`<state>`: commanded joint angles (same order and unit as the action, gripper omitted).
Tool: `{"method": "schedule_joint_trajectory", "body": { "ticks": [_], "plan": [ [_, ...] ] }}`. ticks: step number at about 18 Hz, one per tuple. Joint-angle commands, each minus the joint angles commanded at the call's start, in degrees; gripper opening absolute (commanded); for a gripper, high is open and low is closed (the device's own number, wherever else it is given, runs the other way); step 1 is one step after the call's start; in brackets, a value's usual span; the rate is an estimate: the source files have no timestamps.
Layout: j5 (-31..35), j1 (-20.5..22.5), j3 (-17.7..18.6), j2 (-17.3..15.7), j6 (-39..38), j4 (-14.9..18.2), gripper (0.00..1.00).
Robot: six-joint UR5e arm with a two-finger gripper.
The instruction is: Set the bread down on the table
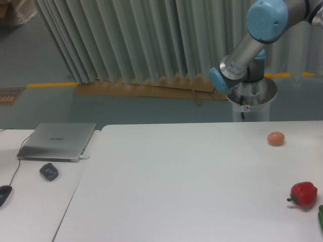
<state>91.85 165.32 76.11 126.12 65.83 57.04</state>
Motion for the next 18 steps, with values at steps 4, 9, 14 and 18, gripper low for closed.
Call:
{"method": "schedule_joint_trajectory", "body": {
  "ticks": [4, 9, 14, 18],
  "plan": [
    [0.61, 0.0, 0.61, 0.35, -0.26, 0.0, 0.75],
    [1.84, -0.09, 1.05, -0.17, 1.4, 0.44, 0.31],
    [1.93, 0.26, 0.18, -2.37, 1.49, 4.64, 0.27],
    [1.76, 0.0, 0.0, -6.14, 1.06, 10.71, 0.27]
  ]
}}
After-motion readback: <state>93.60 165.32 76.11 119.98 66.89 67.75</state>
